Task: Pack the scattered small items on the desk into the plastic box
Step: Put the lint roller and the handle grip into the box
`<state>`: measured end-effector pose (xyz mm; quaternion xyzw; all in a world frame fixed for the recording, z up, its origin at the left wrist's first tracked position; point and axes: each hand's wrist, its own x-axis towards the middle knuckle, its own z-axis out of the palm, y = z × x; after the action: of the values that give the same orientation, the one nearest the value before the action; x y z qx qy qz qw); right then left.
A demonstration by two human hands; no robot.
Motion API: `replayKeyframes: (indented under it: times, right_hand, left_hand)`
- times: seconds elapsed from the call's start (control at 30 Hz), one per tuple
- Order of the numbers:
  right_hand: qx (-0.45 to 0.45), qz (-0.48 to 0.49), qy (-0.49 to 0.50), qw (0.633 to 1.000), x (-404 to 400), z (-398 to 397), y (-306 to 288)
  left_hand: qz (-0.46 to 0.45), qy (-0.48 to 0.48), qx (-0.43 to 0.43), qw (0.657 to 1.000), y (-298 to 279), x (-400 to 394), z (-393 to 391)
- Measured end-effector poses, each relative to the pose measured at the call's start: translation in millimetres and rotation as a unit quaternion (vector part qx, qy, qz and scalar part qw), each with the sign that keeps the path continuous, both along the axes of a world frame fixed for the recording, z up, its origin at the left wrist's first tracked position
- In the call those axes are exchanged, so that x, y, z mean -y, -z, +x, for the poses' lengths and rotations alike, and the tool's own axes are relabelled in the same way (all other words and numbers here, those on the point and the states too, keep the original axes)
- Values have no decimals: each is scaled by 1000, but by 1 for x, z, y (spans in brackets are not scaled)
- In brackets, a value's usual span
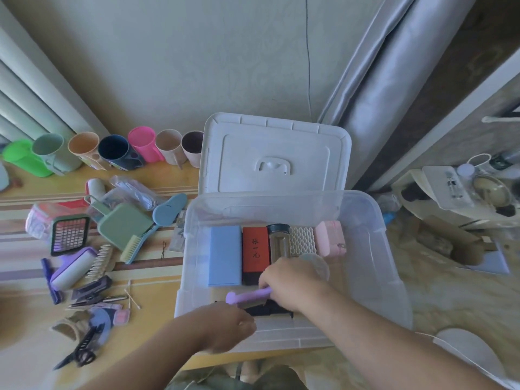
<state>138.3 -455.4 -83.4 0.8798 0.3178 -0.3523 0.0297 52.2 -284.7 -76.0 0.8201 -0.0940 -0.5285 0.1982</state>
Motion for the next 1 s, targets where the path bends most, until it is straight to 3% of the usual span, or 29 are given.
replayKeyframes:
  times: [0.17,0.3,0.47,0.6,0.7,0.8,0.93,1.0]
  right_hand:
    - [-32,146,31,988,-26,-11,6]
    - [-39,281,38,958,-28,-9,10]
    - [-24,274,27,961,-22,-19,35]
    - [-13,234,81,969,-18,-8,40]
    - [-47,149,68,985,-18,-8,47]
    - [-88,169,144,971,-14,-16,58]
    - [-159,222,146,951,-9,-26,46]
    - [-163,215,132,954,-12,-30,34]
  left_hand:
    - [-20,-61,91,994,6,-19,-17]
    - [31,-47,66,996,20,-18,-14]
    - [68,15,43,997,19,-7,-4]
    - [24,3,133,991,-2,-17,-9]
    - [-32,-45,269,961,-13,-41,-21]
    - [-63,-100,373,920,-9,-69,-40]
    - [-43,-208,450,867,-1,-104,-67]
    - [-16,-266,450,852,5,-131,-75]
